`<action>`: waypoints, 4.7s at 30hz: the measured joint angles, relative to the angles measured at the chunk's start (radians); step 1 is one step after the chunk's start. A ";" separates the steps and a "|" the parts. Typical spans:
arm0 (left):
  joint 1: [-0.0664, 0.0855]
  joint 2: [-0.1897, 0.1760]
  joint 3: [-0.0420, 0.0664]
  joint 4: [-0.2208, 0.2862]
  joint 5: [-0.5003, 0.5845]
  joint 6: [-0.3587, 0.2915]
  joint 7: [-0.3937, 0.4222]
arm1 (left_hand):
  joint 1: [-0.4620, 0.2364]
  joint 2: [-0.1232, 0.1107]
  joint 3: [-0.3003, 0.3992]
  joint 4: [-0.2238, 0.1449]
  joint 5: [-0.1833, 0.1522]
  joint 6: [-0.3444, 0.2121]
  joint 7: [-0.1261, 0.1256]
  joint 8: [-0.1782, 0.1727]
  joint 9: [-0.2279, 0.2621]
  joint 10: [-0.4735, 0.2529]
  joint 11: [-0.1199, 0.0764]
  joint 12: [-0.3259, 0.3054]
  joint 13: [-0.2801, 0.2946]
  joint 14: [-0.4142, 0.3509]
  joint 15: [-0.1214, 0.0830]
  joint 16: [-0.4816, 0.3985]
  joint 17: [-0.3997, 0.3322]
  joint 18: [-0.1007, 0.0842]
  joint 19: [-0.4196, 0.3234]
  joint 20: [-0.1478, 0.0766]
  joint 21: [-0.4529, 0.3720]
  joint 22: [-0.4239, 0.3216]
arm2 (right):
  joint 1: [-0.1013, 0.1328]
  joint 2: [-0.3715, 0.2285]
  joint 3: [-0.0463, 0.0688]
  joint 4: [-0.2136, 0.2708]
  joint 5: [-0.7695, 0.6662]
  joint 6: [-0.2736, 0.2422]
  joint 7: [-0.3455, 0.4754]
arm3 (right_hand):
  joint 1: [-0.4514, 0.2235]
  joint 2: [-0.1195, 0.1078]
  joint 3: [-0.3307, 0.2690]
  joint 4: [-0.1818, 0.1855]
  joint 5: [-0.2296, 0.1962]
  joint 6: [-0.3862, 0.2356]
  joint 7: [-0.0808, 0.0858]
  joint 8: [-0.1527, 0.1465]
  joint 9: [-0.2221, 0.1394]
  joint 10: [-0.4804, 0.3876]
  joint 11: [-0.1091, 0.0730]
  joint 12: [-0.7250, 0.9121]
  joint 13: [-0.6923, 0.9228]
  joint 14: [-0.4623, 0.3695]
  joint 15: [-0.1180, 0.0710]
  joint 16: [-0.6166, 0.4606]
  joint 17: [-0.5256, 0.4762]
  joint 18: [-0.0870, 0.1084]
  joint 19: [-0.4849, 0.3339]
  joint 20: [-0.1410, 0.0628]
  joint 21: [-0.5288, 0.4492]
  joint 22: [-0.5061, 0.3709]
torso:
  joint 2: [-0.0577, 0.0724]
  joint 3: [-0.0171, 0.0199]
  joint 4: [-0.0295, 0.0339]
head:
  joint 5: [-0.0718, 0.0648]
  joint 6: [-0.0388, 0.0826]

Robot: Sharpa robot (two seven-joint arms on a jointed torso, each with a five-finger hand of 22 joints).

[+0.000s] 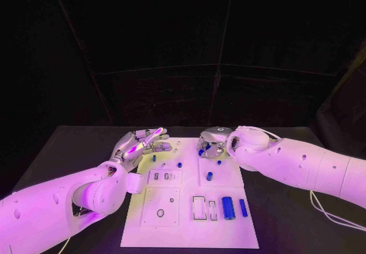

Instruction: Assemble the parts on the task board

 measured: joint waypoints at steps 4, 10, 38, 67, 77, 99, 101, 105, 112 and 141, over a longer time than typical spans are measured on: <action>0.000 0.000 0.000 -0.001 0.000 0.001 -0.003 | 0.000 0.000 0.000 0.000 0.000 0.000 0.000 0.000 0.000 0.000 0.000 0.000 0.000 -0.002 0.002 0.000 0.000 0.000 0.000 0.000 0.000 0.000 | 0.001 0.002 0.001 -0.002 0.000 -0.003 0.001 | 0.006 0.006 0.032 0.001 -0.017 0.012 -0.002 -0.001 0.002 0.018 -0.004 0.002 0.001 0.000 0.000 0.015 0.011 0.000 0.000 0.000 0.020 0.023 | 0.001 -0.0001 0.0000 | -0.001 -0.001; 0.000 -0.001 0.000 -0.003 0.000 0.001 -0.009 | 0.000 0.000 0.000 0.000 0.000 0.000 0.000 0.000 0.000 0.000 0.000 0.000 0.000 -0.004 0.003 0.000 0.001 0.000 0.000 0.000 0.000 0.000 | -0.001 0.003 -0.001 0.005 0.000 -0.031 0.003 | 0.006 0.006 0.060 0.009 -0.033 0.033 -0.003 0.005 0.002 0.038 -0.009 0.002 0.002 0.000 0.000 0.033 0.026 -0.016 0.004 -0.004 0.042 0.051 | 0.003 -0.0001 0.0000 | -0.001 -0.001; 0.002 0.003 0.000 -0.012 0.000 0.004 -0.021 | 0.000 0.000 0.000 0.000 0.000 0.000 0.000 0.000 0.000 0.000 0.000 0.000 0.000 -0.004 0.003 0.000 0.002 0.000 0.000 0.000 -0.004 -0.001 | 0.006 0.133 0.000 -0.098 0.059 -0.225 -0.016 | -0.009 -0.017 0.102 0.026 -0.050 0.035 0.000 0.000 0.001 0.037 -0.001 -0.002 0.002 0.004 -0.004 0.052 0.036 -0.015 0.004 -0.004 0.064 0.071 | 0.014 -0.0058 0.0125 | 0.002 0.003; 0.003 0.011 0.000 -0.018 -0.001 0.009 -0.027 | 0.000 0.000 0.000 0.000 0.000 0.000 0.000 0.000 0.000 -0.004 -0.004 0.000 0.000 -0.004 0.003 0.000 0.001 0.000 0.000 0.000 -0.004 0.000 | 0.009 0.206 0.001 -0.170 0.036 -0.212 -0.062 | -0.019 -0.035 0.114 0.038 -0.050 0.027 0.007 -0.001 -0.001 0.025 0.002 -0.002 0.002 0.004 -0.004 0.056 0.034 -0.015 0.000 0.000 0.068 0.073 | 0.021 -0.0070 0.0149 | 0.004 -0.001; 0.003 0.013 0.000 -0.020 -0.001 0.011 -0.029 | 0.000 0.000 0.000 0.000 0.000 0.000 0.000 0.000 0.000 -0.004 -0.003 0.000 0.000 -0.004 0.003 0.000 0.002 0.000 0.000 0.000 -0.004 -0.001 | 0.008 0.221 0.000 -0.186 0.035 -0.207 -0.065 | -0.022 -0.046 0.120 0.045 -0.054 0.016 0.006 0.000 0.000 0.010 0.007 -0.002 0.001 0.004 -0.004 0.056 0.028 -0.015 -0.004 0.004 0.068 0.069 | 0.023 -0.0077 0.0161 | 0.003 -0.001; 0.003 0.009 0.000 -0.023 -0.001 0.016 -0.036 | 0.000 0.000 0.000 0.000 0.000 -0.007 0.000 0.000 0.000 -0.007 0.000 0.000 0.000 -0.004 0.003 0.000 0.003 0.000 0.000 0.000 -0.004 -0.001 | 0.008 0.137 0.000 -0.106 0.040 -0.228 -0.070 | 0.004 -0.120 0.004 0.116 -0.077 -0.155 0.035 -0.004 0.000 -0.188 0.040 0.021 0.005 -0.034 0.037 -0.029 -0.143 0.001 -0.126 0.033 -0.040 -0.114 | 0.025 -0.0076 0.0136 | 0.005 0.005; 0.003 0.006 0.000 -0.022 -0.001 0.017 -0.037 | 0.000 0.000 0.000 0.000 0.000 -0.007 0.000 0.000 0.000 -0.007 0.000 0.000 0.000 -0.004 0.003 0.000 0.003 0.000 0.000 0.000 -0.004 -0.001 | 0.008 0.092 0.008 -0.072 0.052 -0.235 -0.072 | 0.009 -0.115 -0.006 0.126 -0.059 -0.120 0.034 0.010 0.006 -0.120 0.033 0.055 0.015 -0.023 0.026 -0.002 -0.105 0.001 -0.097 0.030 -0.019 -0.081 | 0.024 -0.0068 0.0109 | 0.005 0.005; 0.003 -0.001 0.000 -0.019 -0.001 0.017 -0.038 | 0.000 0.000 0.000 0.000 0.000 -0.007 0.000 0.000 0.000 -0.007 0.000 0.000 0.000 -0.004 0.003 0.000 0.003 -0.001 0.000 0.000 -0.004 -0.002 | 0.009 -0.002 0.030 -0.001 0.100 -0.243 -0.083 | 0.000 -0.116 -0.024 0.150 -0.030 -0.090 0.022 0.015 0.008 0.003 0.008 0.114 0.036 -0.003 0.007 0.037 -0.047 0.001 -0.044 0.024 0.033 0.000 | 0.022 -0.0049 0.0048 | 0.007 0.006; 0.003 -0.008 0.000 -0.015 -0.001 0.018 -0.039 | 0.000 0.000 0.000 0.000 0.000 -0.007 0.000 0.000 0.000 -0.007 0.000 0.000 0.000 -0.004 0.003 0.000 0.003 -0.001 0.000 0.000 -0.004 -0.002 | 0.010 -0.116 0.044 0.071 0.208 -0.218 -0.124 | -0.074 -0.169 -0.161 0.262 0.068 -0.107 -0.029 0.021 0.005 0.236 -0.052 0.522 0.395 0.002 -0.041 0.213 0.252 -0.039 0.087 -0.029 0.173 0.235 | 0.017 -0.0009 -0.0071 | 0.009 0.008; 0.003 0.004 -0.003 -0.028 -0.001 0.028 -0.046 | 0.000 0.000 -0.003 -0.003 0.000 -0.007 0.000 -0.003 0.000 -0.007 0.000 0.000 0.000 -0.004 0.003 -0.004 0.003 0.000 0.000 0.000 -0.004 -0.003 | 0.010 -0.076 0.046 0.024 0.186 -0.037 -0.220 | 0.098 -0.127 -0.337 0.413 0.071 -0.159 -0.006 0.075 0.005 0.236 -0.029 1.185 1.155 0.005 -0.030 0.316 0.451 -0.054 0.117 -0.007 0.246 0.364 | 0.018 -0.0019 -0.0078 | 0.003 -0.002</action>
